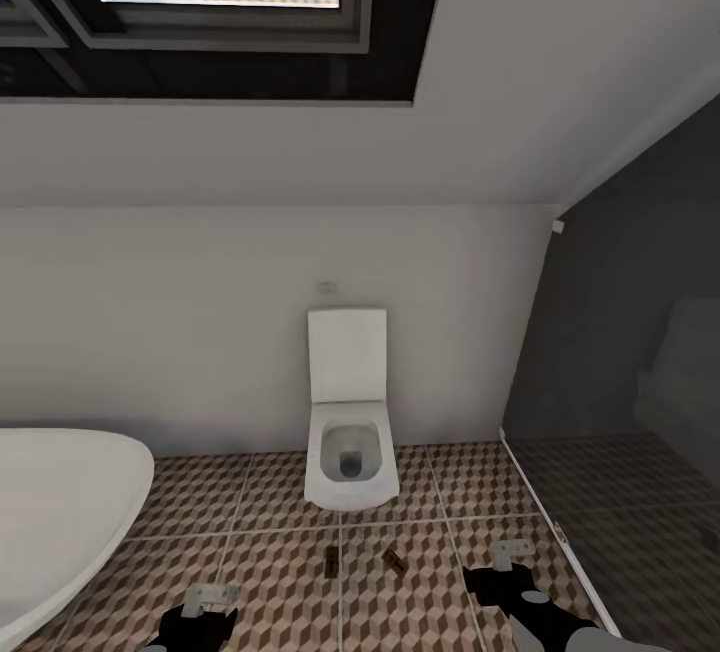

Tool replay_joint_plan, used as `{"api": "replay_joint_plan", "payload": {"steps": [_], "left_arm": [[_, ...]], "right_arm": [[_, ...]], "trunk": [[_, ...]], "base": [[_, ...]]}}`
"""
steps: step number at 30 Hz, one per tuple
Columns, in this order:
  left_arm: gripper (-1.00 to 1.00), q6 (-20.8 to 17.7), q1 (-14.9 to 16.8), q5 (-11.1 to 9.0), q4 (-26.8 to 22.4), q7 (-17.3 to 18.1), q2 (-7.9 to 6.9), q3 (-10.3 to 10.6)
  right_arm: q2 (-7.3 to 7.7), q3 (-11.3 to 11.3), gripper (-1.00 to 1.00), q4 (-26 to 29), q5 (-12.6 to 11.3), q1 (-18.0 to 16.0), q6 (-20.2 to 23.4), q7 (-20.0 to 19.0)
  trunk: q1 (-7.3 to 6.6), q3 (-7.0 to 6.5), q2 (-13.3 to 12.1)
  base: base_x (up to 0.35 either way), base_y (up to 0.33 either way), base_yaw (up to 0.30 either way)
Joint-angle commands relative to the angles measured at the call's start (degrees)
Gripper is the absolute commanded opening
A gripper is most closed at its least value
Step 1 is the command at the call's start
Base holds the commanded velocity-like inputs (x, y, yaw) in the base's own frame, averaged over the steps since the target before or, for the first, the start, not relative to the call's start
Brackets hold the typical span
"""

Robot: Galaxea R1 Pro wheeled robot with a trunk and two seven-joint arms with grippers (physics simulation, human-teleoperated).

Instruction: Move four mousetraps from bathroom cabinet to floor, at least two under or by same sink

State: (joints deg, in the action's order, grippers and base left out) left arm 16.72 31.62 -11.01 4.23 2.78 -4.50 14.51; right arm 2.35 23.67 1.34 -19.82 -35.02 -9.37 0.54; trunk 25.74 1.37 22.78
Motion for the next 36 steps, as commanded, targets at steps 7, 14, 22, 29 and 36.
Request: {"api": "replay_joint_plan", "payload": {"steps": [7,14,22,29,36], "left_arm": [[1.0,0.41,0.11,-0.59,0.25,0.28,0.1,0.43],[1.0,0.39,0.11,-0.59,0.25,0.25,0.17,0.43],[1.0,0.4,0.11,-0.59,0.25,0.27,0.19,0.43],[1.0,0.42,0.11,-0.59,0.25,0.29,0.19,0.43],[1.0,0.42,0.11,-0.59,0.25,0.29,0.19,0.43]], "right_arm": [[-0.07,0.5,1.0,-0.02,-0.48,-0.05,-0.04,0.07],[-0.07,0.5,1.0,-0.02,-0.48,-0.05,-0.04,0.07],[-0.07,0.5,1.0,-0.02,-0.47,-0.05,-0.06,0.07],[-0.19,0.5,1.0,-0.02,-0.45,-0.05,-0.04,0.06],[-0.24,0.5,1.0,-0.02,-0.46,-0.05,-0.04,0.07]], "trunk": [[0.04,0.14,0.14],[0.04,0.14,0.14],[0.04,0.14,0.14],[0.04,0.14,0.14],[0.04,0.53,0.14]], "base": [[0.0,0.0,0.0],[0.0,0.0,0.0],[0.0,0.0,0.0],[0.0,0.0,0.0],[0.0,0.0,0.0]]}}
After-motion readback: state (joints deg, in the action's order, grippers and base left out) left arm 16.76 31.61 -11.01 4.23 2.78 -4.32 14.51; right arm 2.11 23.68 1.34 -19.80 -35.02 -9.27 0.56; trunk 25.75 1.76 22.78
